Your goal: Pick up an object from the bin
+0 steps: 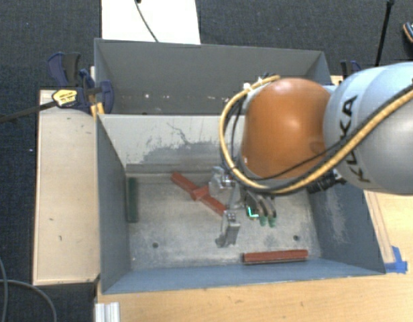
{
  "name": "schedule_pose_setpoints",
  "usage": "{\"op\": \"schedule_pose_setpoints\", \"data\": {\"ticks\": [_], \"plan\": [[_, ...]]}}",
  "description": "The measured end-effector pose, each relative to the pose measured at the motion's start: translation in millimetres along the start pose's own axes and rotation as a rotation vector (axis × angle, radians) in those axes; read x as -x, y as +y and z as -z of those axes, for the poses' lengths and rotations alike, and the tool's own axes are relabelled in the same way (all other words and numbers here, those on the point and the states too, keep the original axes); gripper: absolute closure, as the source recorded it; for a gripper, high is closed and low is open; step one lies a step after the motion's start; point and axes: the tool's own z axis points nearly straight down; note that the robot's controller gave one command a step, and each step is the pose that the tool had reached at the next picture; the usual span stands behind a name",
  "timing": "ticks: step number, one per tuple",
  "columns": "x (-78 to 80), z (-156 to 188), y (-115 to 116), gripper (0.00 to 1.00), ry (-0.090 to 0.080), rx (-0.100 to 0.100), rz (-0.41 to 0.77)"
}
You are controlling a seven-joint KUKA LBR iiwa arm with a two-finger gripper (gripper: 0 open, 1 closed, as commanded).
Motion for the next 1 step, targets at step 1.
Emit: {"op": "schedule_pose_setpoints", "data": {"ticks": [1], "plan": [[61.4,-23.1,-39.3,0.0,-0.009,0.001,-0.297]]}}
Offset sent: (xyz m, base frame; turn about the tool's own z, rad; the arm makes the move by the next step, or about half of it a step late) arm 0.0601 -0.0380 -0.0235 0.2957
